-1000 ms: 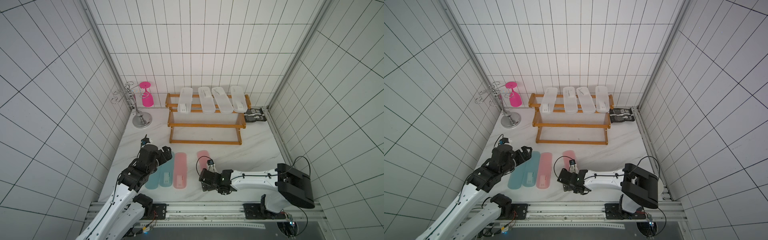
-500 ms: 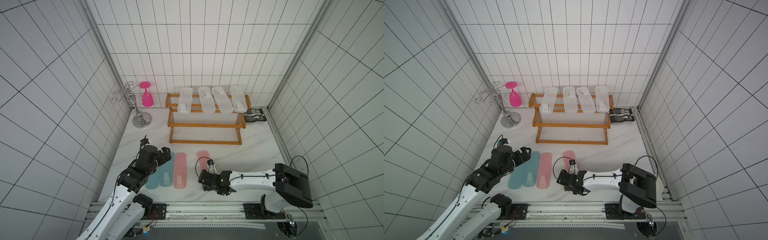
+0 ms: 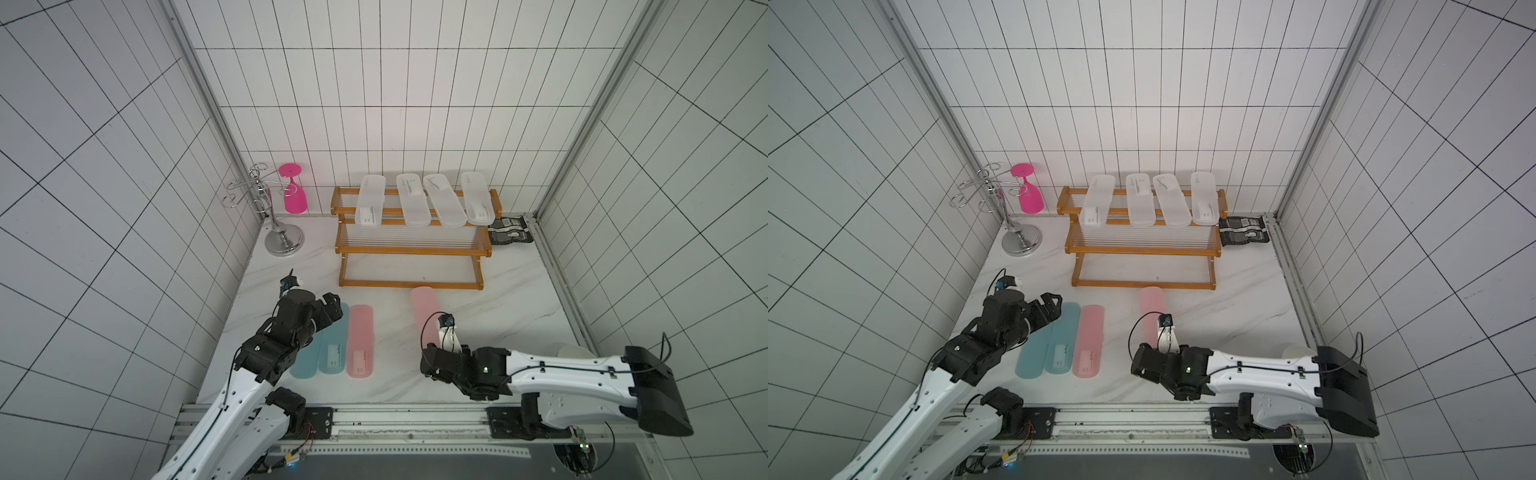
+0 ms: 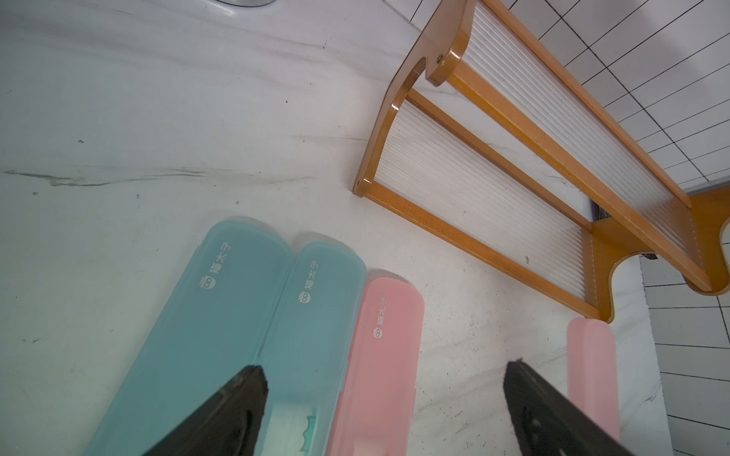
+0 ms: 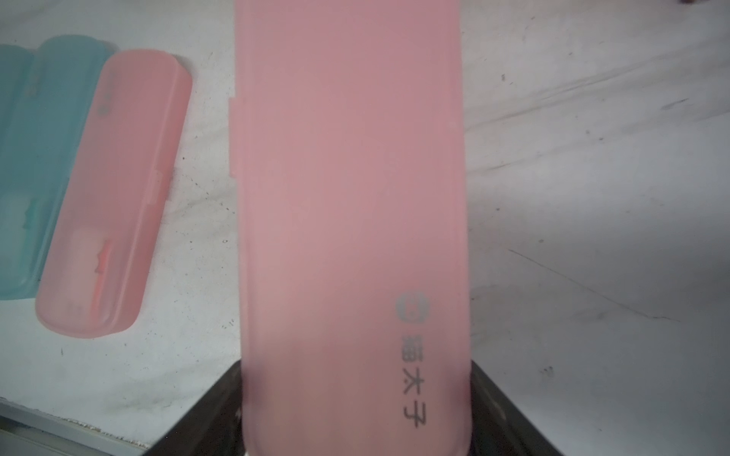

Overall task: Place the pencil cases on the shelf according to color
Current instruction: Pick up the pencil case from the center of the board, then place the pencil case on the shelf.

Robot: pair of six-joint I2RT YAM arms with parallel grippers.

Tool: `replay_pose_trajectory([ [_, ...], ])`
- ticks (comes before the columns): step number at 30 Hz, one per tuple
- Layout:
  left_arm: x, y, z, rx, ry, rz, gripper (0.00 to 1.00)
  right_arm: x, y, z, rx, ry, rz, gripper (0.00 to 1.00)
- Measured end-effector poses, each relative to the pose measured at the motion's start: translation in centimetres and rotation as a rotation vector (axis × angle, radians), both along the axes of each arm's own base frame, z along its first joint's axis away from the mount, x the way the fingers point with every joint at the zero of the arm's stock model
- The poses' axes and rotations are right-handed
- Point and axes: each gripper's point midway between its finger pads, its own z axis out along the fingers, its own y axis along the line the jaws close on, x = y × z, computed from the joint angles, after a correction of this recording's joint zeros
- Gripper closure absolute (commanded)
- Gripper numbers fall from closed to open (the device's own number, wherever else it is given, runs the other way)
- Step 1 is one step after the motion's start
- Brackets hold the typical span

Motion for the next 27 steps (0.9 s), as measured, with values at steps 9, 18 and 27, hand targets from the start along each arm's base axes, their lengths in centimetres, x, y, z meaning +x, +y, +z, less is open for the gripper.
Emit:
replay_pose_trajectory([
  [9, 1.6, -2.2, 0.4, -0.043, 0.006, -0.055, 0.02, 3.5, -5.0, 4.2, 0.048, -0.013, -0.112, 0.37],
  [18, 3.3, -3.7, 1.7, -0.074, -0.03, -0.083, 0.02, 9.1, -3.3, 8.9, 0.035, -0.009, -0.089, 0.36],
  [27, 3.9, -4.5, 2.0, -0.091, -0.046, -0.106, 0.02, 14.2, -3.1, 7.9, -0.045, 0.032, -0.1, 0.37],
])
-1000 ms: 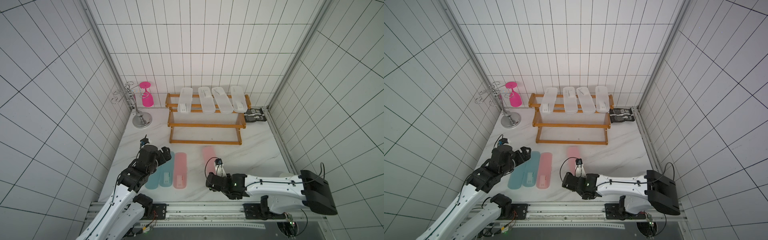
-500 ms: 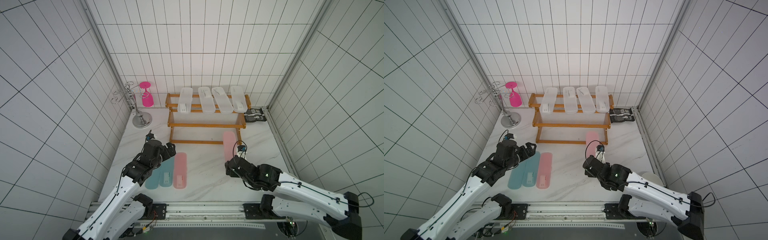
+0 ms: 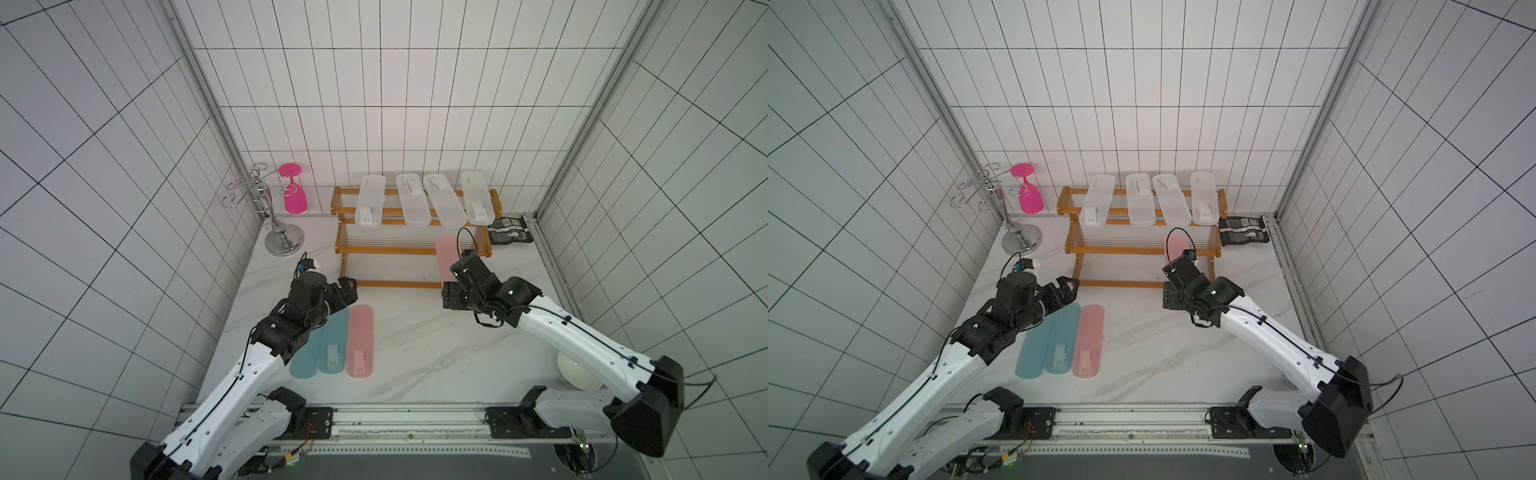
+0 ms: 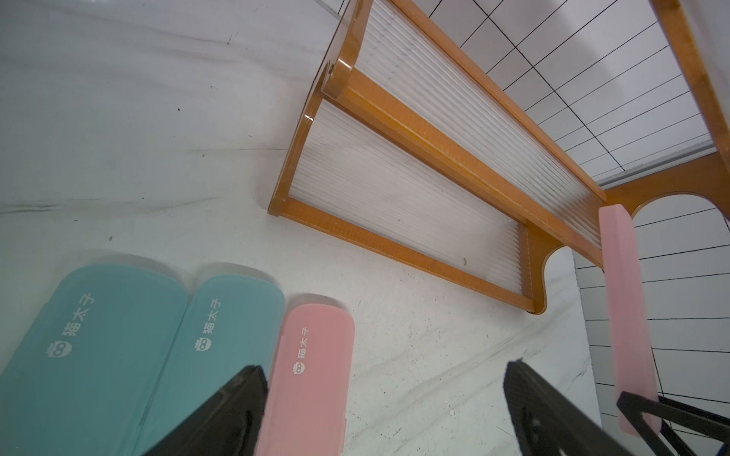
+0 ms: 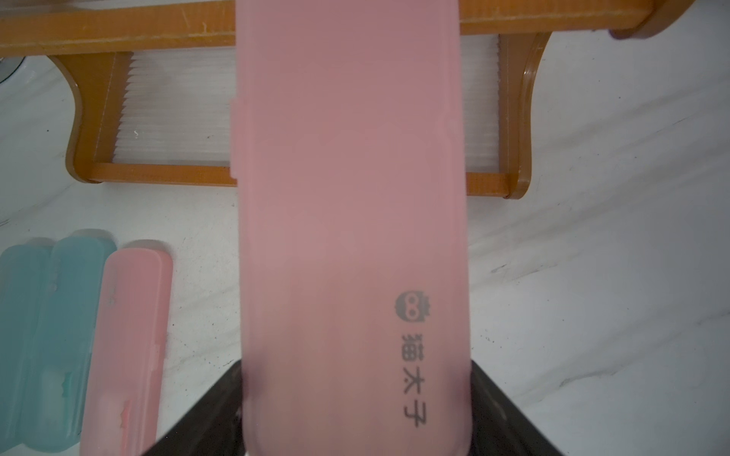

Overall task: Place the pencil cases on the shelf according to color
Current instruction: Place the pencil case on the shelf.

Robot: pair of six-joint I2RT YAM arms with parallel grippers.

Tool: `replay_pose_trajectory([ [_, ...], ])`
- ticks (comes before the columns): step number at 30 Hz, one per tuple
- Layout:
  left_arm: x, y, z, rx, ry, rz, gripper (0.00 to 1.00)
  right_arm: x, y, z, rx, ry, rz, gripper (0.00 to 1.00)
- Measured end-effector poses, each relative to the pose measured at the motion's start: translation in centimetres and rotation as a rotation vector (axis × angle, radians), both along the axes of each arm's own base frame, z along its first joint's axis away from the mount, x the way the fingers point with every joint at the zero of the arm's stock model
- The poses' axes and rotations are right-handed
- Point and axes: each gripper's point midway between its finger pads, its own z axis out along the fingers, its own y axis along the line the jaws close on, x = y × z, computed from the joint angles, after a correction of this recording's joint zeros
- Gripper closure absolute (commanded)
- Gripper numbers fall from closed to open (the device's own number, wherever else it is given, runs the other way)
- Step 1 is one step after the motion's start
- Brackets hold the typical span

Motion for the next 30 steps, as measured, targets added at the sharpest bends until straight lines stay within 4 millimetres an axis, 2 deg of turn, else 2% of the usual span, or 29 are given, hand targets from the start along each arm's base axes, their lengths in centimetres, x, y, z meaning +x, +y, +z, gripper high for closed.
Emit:
replay_pose_trajectory([
  [9, 0.7, -0.6, -0.7, 0.006, 0.003, -0.019, 0.02, 4.0, 0.6, -0.4, -0.032, -0.016, -0.026, 0.37],
  [14, 1.1, -0.8, -1.6, 0.022, 0.021, -0.028, 0.02, 4.9, 0.6, -1.1, -0.055, -0.017, -0.03, 0.38],
  [21, 1.2, -1.2, -2.3, 0.029, 0.03, -0.05, 0.02, 6.7, 0.8, -0.8, -0.053, -0.043, -0.049, 0.39],
  [30, 0.9, -1.0, -4.9, 0.078, 0.085, -0.069, 0.02, 8.7, 2.0, -1.0, -0.051, -0.058, -0.046, 0.37],
])
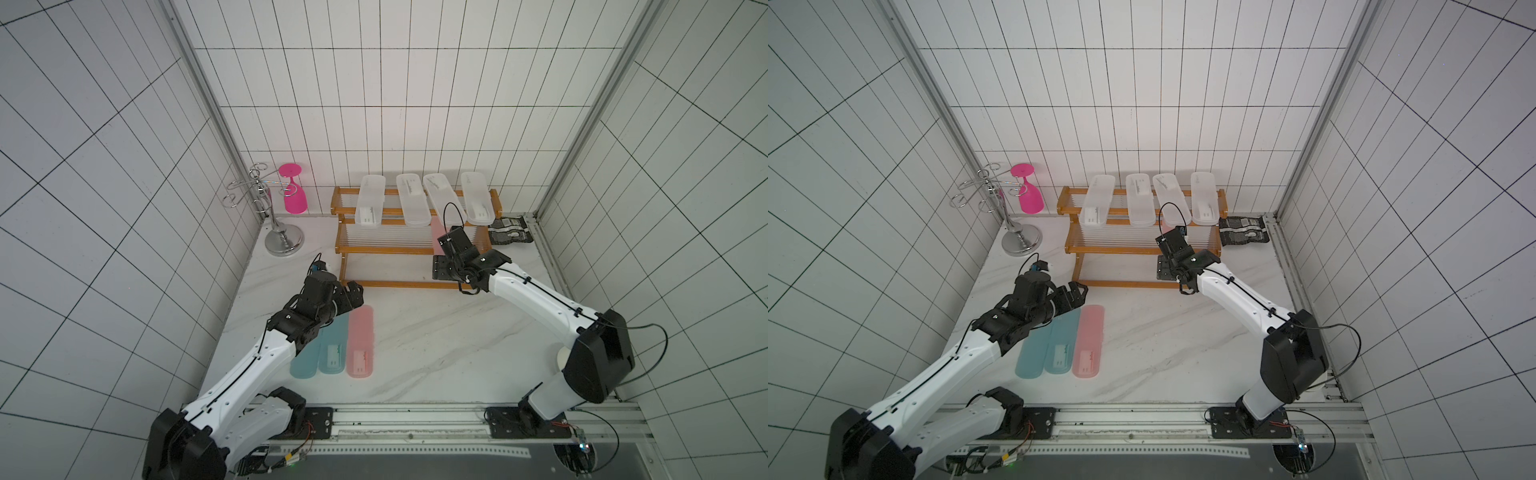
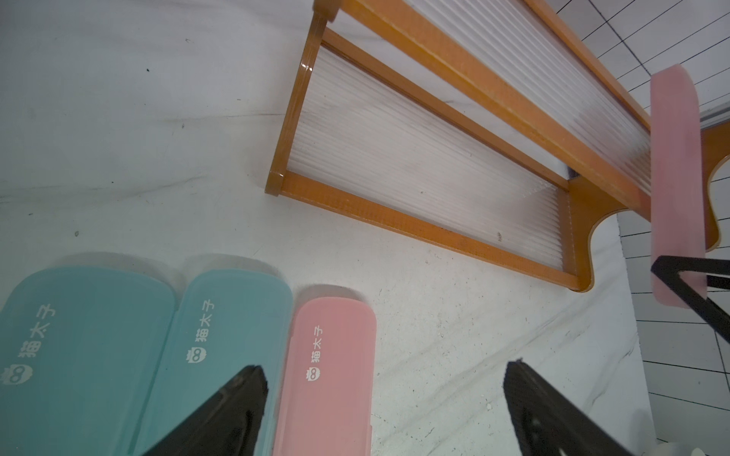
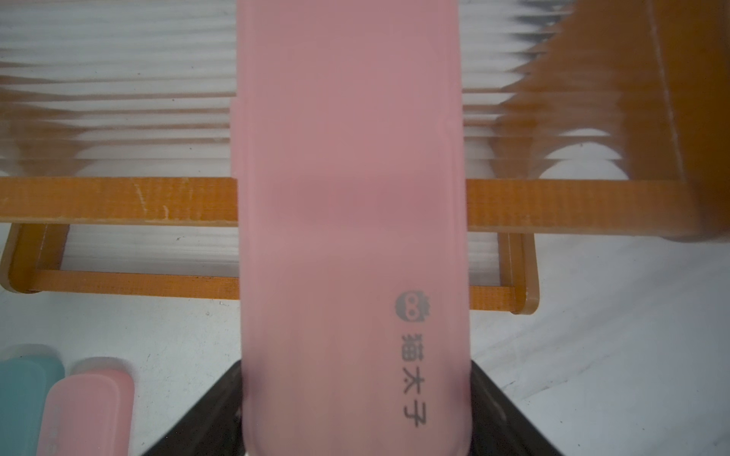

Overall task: Place the pencil cases on the shelf according to color
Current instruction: Place the pencil case on the shelf.

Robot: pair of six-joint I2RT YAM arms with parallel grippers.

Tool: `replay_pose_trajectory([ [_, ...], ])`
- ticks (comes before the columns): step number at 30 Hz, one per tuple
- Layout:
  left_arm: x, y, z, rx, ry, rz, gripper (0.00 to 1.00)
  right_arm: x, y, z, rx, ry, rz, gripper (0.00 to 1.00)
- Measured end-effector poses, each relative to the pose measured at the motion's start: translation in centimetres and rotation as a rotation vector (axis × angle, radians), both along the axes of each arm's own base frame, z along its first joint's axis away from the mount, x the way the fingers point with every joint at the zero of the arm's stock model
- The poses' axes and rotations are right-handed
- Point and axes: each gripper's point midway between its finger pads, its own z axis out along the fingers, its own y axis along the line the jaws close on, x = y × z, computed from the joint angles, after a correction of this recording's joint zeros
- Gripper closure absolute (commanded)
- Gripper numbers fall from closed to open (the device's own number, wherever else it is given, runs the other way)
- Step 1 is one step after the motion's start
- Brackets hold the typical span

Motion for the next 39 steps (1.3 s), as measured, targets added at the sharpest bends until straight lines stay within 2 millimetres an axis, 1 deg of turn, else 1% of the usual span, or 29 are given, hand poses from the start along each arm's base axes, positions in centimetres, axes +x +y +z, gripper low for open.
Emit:
replay_pose_trajectory([
  [4, 0.0, 0.0, -0.7, 0.011, 0.013, -0.005, 0.02, 0.5, 0.2, -0.1, -0.009, -0.006, -0.003, 0.32],
  [12, 0.3, -0.2, -1.2, 0.019, 0.017, -0.013, 0.02, 1.2, 0.3, 0.0, -0.009, -0.027, -0.017, 0.24],
  [17, 0.3, -0.4, -2.0, 0.024, 0.042, -0.024, 0.02, 2.0, 0.4, 0.4, -0.008, -0.039, -0.029, 0.13],
  [22, -0.1, -0.5, -2.7, 0.023, 0.061, -0.034, 0.02, 2.2, 0.5, 0.9, -0.003, -0.053, -0.038, 0.05],
  [26, -0.7, -0.4, -3.1, 0.029, 0.08, -0.042, 0.02, 2.1, 0.4, 1.2, 0.006, -0.055, -0.044, 0.01],
  [29, -1.3, -0.1, -3.0, 0.019, 0.08, -0.04, 0.02, 1.6, 0.0, 2.3, 0.027, -0.066, -0.056, 0.01],
  [32, -2.3, 0.3, -3.1, 0.0, 0.085, -0.023, 0.02, 0.4, -0.6, 4.3, 0.062, -0.097, -0.068, 0.01],
  [35, -3.4, 0.4, -3.4, -0.013, 0.097, -0.013, 0.02, -1.6, -1.8, 5.7, 0.093, -0.122, -0.082, 0.01],
  [39, -5.1, -0.3, -4.1, 0.005, 0.134, -0.027, 0.02, -4.8, -3.3, 5.6, 0.117, -0.114, -0.084, 0.01],
])
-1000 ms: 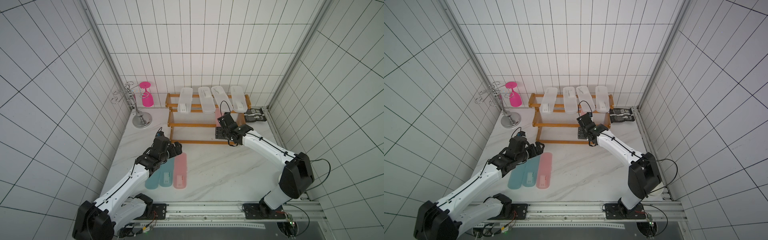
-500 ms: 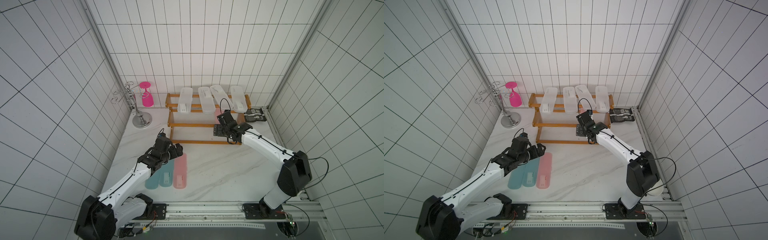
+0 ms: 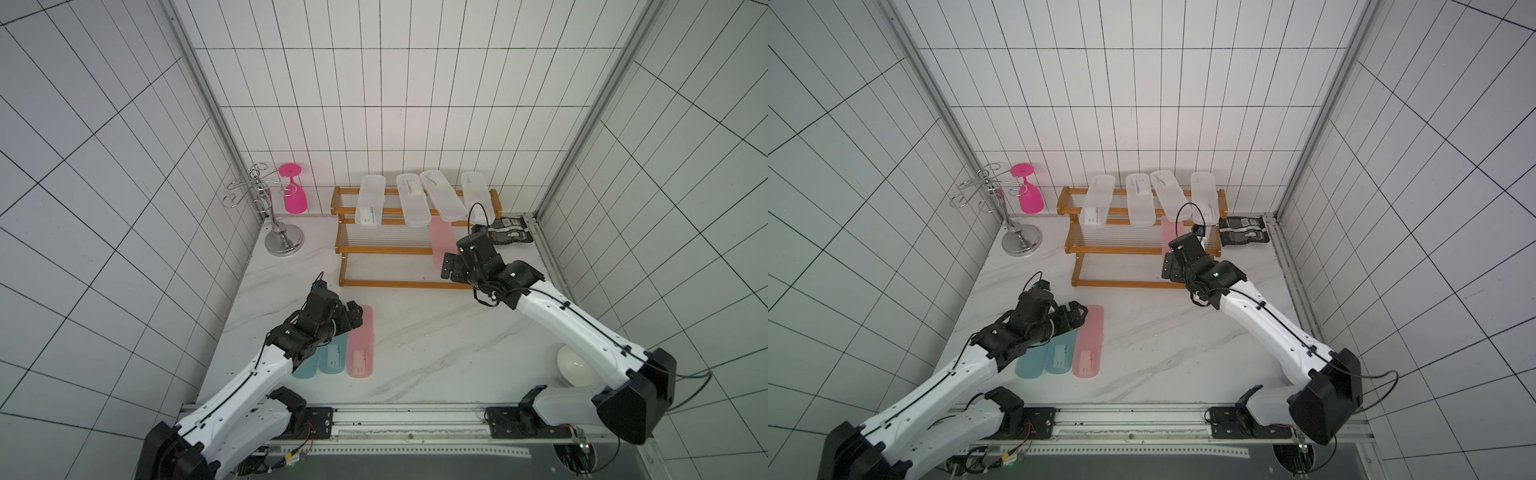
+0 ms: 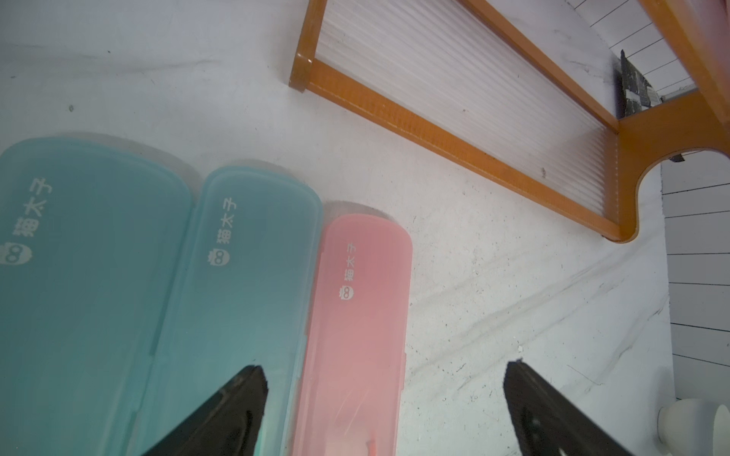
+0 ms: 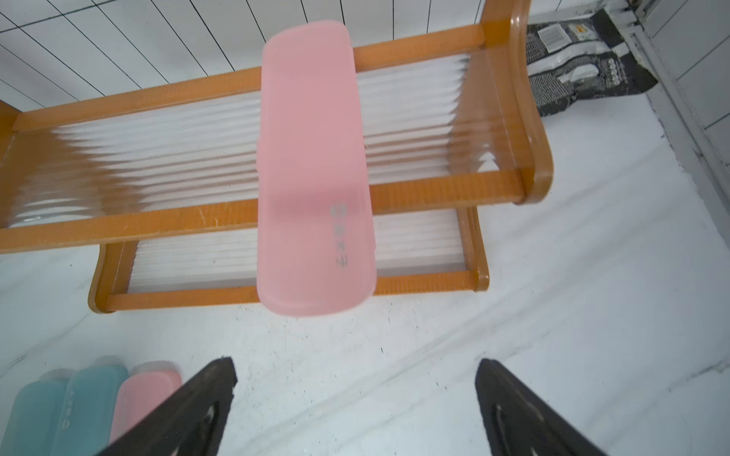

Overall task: Place the pencil cases on the shelf according to color
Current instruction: Place the pencil case on the shelf, then pick up the pencil case from the center of the board.

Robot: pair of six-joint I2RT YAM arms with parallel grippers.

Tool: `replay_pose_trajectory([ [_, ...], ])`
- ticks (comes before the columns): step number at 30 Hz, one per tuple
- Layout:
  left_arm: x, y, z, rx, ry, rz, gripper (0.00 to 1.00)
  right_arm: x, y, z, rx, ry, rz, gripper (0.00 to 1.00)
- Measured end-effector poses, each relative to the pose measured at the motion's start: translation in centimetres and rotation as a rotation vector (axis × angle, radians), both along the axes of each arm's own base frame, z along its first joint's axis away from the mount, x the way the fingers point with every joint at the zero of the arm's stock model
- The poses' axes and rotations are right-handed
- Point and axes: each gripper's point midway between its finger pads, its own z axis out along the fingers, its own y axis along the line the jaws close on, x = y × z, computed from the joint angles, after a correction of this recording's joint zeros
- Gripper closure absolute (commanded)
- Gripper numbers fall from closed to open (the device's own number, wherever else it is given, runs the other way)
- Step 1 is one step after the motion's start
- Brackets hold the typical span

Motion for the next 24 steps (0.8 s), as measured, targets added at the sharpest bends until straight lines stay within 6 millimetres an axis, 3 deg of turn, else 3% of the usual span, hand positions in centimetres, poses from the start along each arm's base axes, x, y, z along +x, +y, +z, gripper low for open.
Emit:
replay_pose_trajectory([
  [8, -3.2, -0.3, -3.5, 0.037, 0.1, 0.019, 0.02, -5.6, -1.0, -2.3, -0.01, 0.053, 0.047, 0.01],
  [15, -5.5, -2.2, -6.4, 0.121, 0.189, -0.026, 0.02, -9.5, -1.9, -5.4, -0.043, 0.092, 0.097, 0.01],
  [24, -4.6, -4.6, -8.7, 0.229, 0.242, -0.021, 0.02, -12.0, -3.5, -8.2, -0.06, 0.102, 0.104, 0.01],
])
